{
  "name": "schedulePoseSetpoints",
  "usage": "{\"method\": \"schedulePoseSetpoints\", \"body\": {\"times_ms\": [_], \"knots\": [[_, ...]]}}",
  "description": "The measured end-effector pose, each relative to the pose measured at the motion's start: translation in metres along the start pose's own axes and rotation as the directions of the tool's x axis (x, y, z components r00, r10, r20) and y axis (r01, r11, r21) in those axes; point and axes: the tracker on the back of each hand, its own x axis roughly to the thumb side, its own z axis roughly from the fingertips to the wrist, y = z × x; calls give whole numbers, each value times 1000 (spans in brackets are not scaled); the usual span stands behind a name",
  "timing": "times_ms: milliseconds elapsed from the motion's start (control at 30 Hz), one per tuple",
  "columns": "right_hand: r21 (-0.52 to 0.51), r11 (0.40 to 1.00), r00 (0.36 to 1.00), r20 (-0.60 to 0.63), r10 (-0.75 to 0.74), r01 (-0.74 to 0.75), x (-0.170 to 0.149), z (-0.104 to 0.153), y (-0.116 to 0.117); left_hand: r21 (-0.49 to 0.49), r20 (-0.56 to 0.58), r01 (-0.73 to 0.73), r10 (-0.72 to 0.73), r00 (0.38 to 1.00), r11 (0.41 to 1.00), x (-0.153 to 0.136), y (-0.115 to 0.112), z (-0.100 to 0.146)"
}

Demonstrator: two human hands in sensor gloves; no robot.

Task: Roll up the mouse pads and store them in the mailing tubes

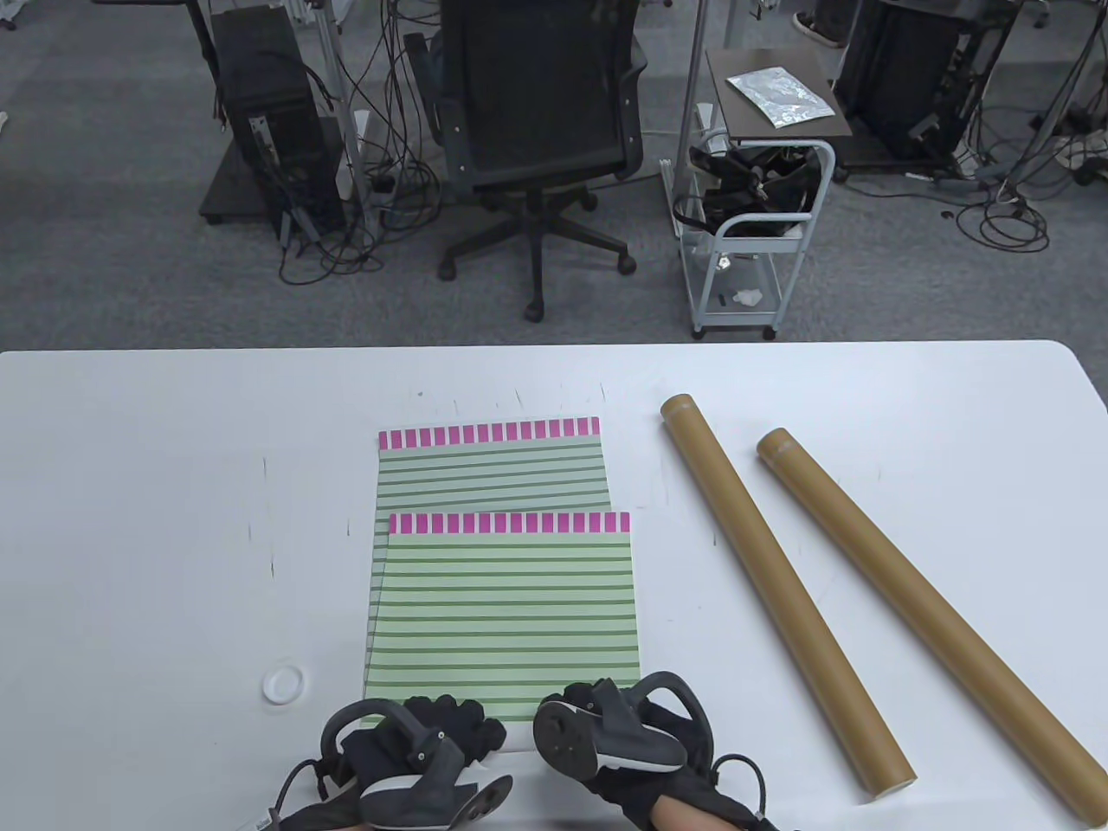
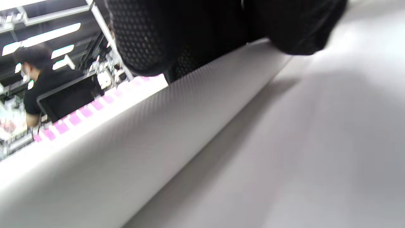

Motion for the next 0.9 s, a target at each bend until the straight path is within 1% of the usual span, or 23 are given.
{"method": "schedulePoseSetpoints", "body": {"times_ms": [33, 133, 167, 233, 300, 333, 400, 467, 500, 600, 733, 800, 900], "knots": [[21, 1000, 1000, -12, -1, 1, -1, -3, 1, -26, -11, -41, 40, 999, 999, -3, 0, -4], [61, 993, 993, -63, -99, 103, -10, -13, 1, -105, -53, -146, 141, 989, 984, -14, 1, -15], [85, 986, 987, -82, -135, 142, -13, -18, 1, -130, -70, -183, 175, 982, 974, -17, 1, -19], [102, 981, 983, -103, -153, 163, -17, -26, 4, -170, -92, -246, 233, 968, 954, -24, -1, -25], [130, 969, 975, -102, -196, 208, -23, -31, 4, -206, -112, -305, 287, 951, 930, -30, -2, -29], [135, 962, 969, -95, -228, 239, -26, -31, 5, -210, -122, -329, 309, 943, 921, -33, -3, -31], [100, 962, 966, -75, -248, 255, -29, -29, 7, -209, -126, -357, 337, 933, 911, -37, -5, -34], [72, 967, 969, -60, -239, 243, -29, -27, 9, -210, -128, -385, 365, 922, 899, -39, -6, -34], [61, 971, 972, -50, -228, 231, -29, -26, 10, -205, -130, -374, 354, 926, 904, -38, -6, -34], [63, 973, 975, -55, -217, 220, -26, -26, 10, -215, -136, -367, 344, 929, 905, -37, -6, -33], [33, 978, 977, -49, -206, 207, -25, -19, 8, -226, -172, -436, 405, 898, 871, -43, -11, -34], [49, 976, 977, -24, -210, 211, -23, -17, 10, -226, -180, -468, 435, 882, 855, -46, -15, -35], [72, 977, 980, -11, -198, 199, -19, -19, 16, -222, -185, -477, 443, 877, 851, -48, -17, -35]]}}
